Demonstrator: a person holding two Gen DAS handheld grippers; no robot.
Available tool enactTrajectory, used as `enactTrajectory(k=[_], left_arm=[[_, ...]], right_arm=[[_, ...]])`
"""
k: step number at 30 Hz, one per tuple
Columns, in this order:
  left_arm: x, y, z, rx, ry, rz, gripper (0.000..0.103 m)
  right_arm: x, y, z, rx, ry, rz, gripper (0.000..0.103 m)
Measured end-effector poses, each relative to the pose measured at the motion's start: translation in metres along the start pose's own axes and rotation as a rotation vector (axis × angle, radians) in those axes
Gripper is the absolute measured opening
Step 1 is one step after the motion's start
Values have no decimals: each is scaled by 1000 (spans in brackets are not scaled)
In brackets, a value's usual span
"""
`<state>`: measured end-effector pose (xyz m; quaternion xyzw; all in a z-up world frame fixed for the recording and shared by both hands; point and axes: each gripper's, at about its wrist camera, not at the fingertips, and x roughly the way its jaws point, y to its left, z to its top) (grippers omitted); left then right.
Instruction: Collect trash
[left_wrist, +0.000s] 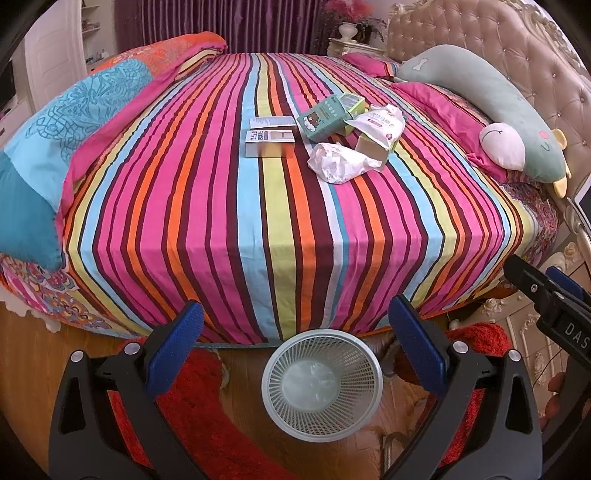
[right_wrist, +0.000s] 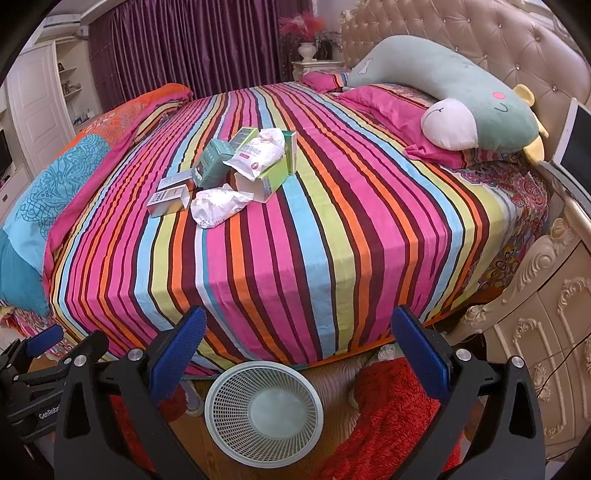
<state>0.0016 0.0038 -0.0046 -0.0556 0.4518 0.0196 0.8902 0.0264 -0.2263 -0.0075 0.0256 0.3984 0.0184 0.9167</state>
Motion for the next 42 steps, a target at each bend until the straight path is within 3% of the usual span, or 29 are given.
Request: enactTrajectory(k=[42], left_arm=[[1, -2, -3, -8, 1, -7, 97]], right_arm=[[0, 1, 0, -3, 3, 10, 96]])
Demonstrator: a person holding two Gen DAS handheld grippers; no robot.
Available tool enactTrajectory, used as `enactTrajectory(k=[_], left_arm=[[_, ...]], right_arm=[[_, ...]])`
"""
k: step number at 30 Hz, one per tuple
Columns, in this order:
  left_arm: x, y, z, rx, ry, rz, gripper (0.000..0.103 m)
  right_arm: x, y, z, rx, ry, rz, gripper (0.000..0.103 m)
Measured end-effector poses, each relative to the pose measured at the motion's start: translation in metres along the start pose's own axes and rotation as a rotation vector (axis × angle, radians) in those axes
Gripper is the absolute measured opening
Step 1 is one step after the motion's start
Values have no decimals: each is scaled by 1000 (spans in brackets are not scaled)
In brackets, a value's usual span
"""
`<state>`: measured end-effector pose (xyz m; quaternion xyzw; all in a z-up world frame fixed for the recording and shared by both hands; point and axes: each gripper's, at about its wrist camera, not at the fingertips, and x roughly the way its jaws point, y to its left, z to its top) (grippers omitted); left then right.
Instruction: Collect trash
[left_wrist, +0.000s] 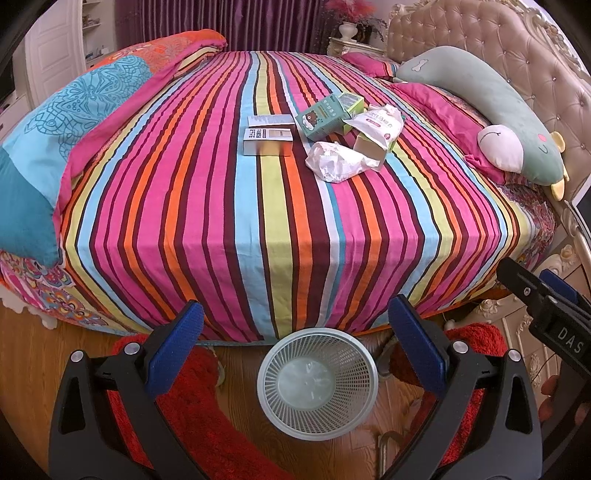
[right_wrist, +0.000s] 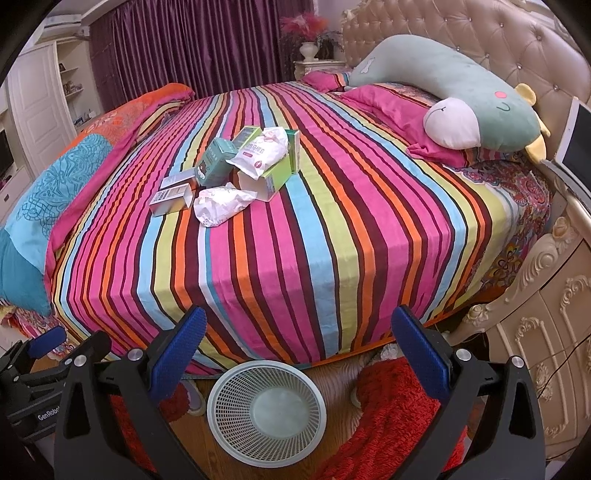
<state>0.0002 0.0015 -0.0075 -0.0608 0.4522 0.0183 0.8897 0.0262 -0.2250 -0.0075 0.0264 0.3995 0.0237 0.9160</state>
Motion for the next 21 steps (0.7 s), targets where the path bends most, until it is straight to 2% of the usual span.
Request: enactTrajectory(k=[21], left_arm=[[0, -5, 7, 20, 7, -2, 97]], right_arm=[[2, -1, 1, 3, 1, 5, 96]])
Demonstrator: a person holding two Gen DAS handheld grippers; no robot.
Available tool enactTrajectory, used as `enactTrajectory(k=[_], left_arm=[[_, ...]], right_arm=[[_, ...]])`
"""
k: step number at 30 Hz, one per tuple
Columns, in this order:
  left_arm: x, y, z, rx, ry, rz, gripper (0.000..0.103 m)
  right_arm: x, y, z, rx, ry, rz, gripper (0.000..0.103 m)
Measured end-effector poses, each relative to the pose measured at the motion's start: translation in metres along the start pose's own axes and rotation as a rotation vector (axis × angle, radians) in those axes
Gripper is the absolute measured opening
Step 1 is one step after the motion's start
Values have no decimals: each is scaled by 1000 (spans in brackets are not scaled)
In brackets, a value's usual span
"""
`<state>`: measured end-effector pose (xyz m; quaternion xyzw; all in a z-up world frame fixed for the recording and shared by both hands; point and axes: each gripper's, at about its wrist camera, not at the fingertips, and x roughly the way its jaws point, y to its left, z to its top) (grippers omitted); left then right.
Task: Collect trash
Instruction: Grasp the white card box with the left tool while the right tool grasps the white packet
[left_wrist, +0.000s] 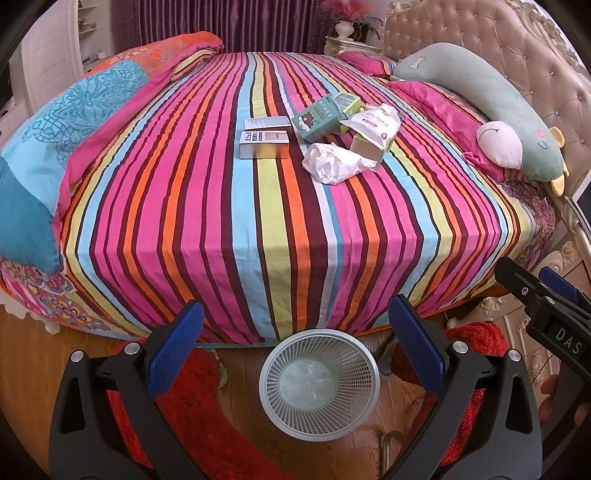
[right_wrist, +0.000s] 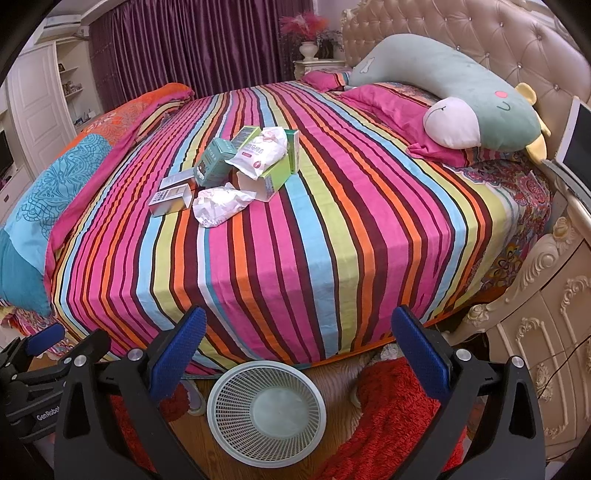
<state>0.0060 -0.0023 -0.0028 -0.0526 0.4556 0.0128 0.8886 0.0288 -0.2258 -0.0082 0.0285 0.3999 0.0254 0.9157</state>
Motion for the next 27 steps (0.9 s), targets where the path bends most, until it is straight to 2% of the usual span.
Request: enactTrajectory(k=[6, 12, 20, 27], left_arm=[[14, 7, 13, -16, 3, -11, 97], [39, 18, 43, -46, -1, 6, 97], [86, 34, 104, -102, -19, 10, 97], [140, 50, 157, -144, -27, 19, 97]], right_arm=[[12, -4, 8, 27, -6, 40, 96], [29, -4, 31, 45, -30, 66, 96], [69, 2, 78, 37, -72, 73, 96], [109, 9, 120, 25, -73, 98, 96]])
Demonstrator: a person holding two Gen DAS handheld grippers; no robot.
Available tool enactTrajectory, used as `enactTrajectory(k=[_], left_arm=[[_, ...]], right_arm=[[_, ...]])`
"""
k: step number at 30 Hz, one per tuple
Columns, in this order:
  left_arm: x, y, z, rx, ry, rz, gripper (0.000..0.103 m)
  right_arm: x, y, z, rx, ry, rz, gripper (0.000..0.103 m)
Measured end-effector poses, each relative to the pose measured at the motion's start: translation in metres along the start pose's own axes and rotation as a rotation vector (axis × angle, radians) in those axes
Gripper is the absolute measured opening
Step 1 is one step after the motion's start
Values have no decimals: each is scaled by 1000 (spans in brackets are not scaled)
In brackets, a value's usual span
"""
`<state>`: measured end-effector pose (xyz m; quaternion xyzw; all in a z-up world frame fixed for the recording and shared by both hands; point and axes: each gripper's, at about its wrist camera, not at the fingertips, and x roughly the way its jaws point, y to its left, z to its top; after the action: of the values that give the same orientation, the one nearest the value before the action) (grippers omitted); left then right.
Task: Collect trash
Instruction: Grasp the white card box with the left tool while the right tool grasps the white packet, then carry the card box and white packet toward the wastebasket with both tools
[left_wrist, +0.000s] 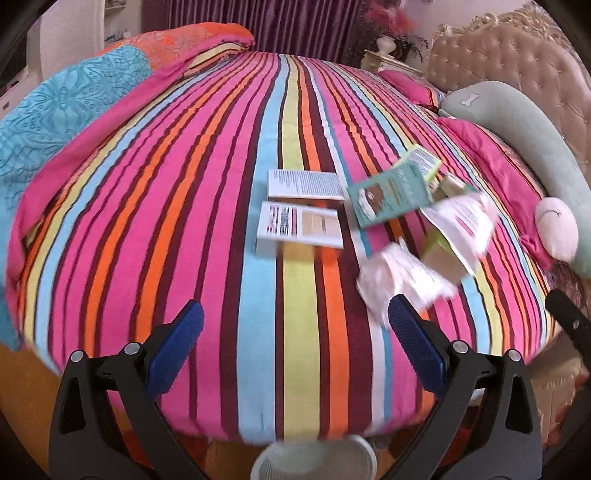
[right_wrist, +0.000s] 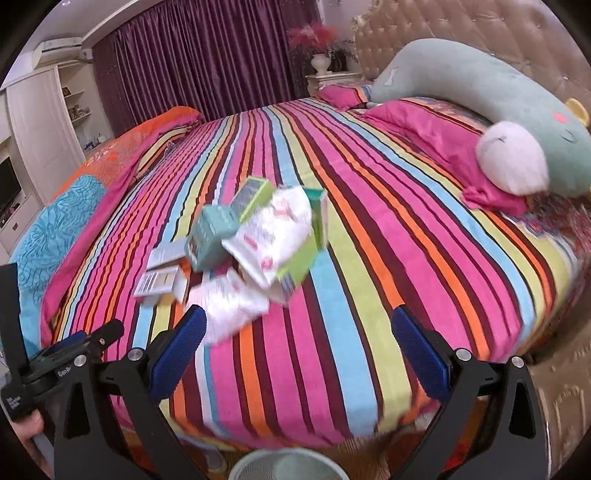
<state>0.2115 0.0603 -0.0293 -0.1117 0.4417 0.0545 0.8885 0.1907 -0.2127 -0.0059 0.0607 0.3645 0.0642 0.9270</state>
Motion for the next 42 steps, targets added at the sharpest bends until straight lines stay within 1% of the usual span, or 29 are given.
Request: enactTrajectory(k=[5, 7, 11, 16, 20, 23, 26, 27, 28, 29, 30, 32, 34, 38, 42], left_arm=[[40, 0, 22, 24, 31, 27, 97], [50, -1, 28, 28, 39, 31, 97], [66, -5, 40, 33, 50, 21, 97], [81, -9, 46, 60, 68, 27, 97], [96, -9, 51, 75, 80, 63, 97], [111, -8, 53, 86, 96, 94, 97], [121, -6, 53, 87, 101, 100, 97], [123, -6, 53, 86, 102, 104, 95], [126, -6, 53, 88, 105, 111, 91], [127, -6, 53, 90, 105, 118, 78], [127, -6, 53, 95, 100, 129, 78], [126, -6, 52, 97, 99, 123, 78], [121, -5, 50, 96, 95, 127, 78], [105, 0, 48, 65, 80, 123, 78], [81, -3, 43, 82, 51, 118, 78]], right_arm=[[48, 11, 28, -21, 36, 3, 96], [65, 16, 36, -33, 47, 8, 96], [86, 19, 46, -37, 63, 2, 96], [106, 24, 52, -42, 83, -13, 96], [119, 28, 55, -71, 90, -44, 96], [129, 26, 55, -66, 112, -63, 96], [134, 26, 55, -66, 102, -62, 96], [135, 27, 55, -79, 98, -62, 94], [136, 29, 55, -94, 94, -58, 84], [137, 31, 55, -111, 101, -37, 76], [137, 31, 54, -116, 106, -28, 75], [135, 31, 55, -115, 105, -19, 70], [131, 29, 55, -106, 105, -2, 68], [118, 25, 57, -77, 89, 16, 67], [98, 25, 61, -71, 67, 28, 67]])
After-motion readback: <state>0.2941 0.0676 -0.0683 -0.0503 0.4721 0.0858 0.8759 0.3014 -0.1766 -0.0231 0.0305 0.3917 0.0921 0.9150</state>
